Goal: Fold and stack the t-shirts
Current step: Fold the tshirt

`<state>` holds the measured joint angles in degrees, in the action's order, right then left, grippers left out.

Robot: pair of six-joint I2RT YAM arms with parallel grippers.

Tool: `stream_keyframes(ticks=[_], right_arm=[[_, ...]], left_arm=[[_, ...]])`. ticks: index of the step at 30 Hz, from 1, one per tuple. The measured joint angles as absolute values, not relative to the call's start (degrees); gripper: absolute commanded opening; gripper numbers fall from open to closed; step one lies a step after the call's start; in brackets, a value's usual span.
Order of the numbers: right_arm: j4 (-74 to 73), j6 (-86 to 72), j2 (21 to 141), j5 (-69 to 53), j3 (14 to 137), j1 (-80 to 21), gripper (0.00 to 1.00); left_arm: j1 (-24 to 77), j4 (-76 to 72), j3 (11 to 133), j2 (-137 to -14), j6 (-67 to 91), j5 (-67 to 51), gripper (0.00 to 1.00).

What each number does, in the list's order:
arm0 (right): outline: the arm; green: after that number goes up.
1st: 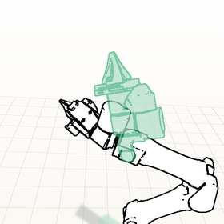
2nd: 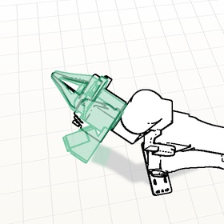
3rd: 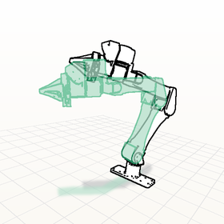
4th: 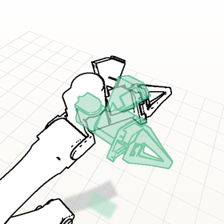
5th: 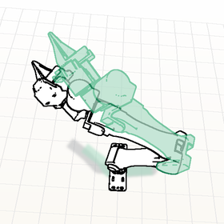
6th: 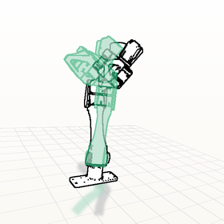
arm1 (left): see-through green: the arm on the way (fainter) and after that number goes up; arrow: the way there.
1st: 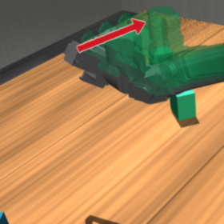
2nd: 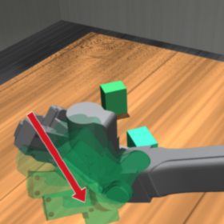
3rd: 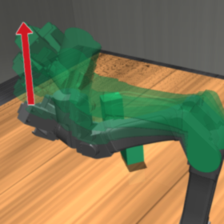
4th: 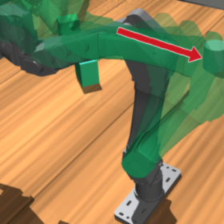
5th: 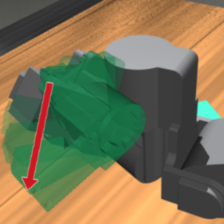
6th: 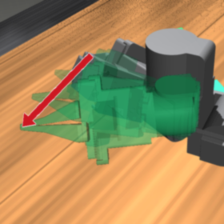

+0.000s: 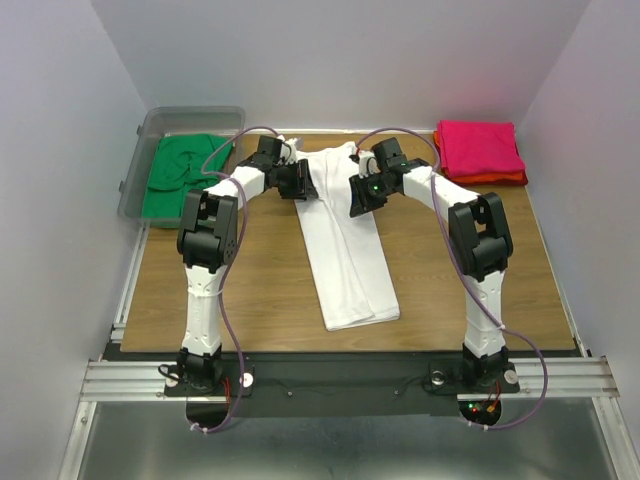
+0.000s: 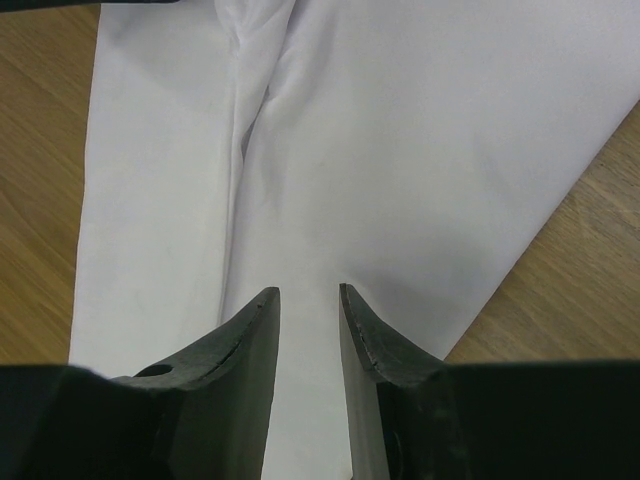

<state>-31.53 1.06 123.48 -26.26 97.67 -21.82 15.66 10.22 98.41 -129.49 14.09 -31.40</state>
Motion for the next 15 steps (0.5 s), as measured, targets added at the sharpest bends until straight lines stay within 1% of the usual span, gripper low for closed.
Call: stream_keyframes(ticks=[15], right_arm=[[-31.2, 1.1, 123.5, -26.3, 96.6, -21.8, 0.36]], left_arm=[[15.7, 6.0, 99.2, -129.7, 17.2, -34.1, 0.52]])
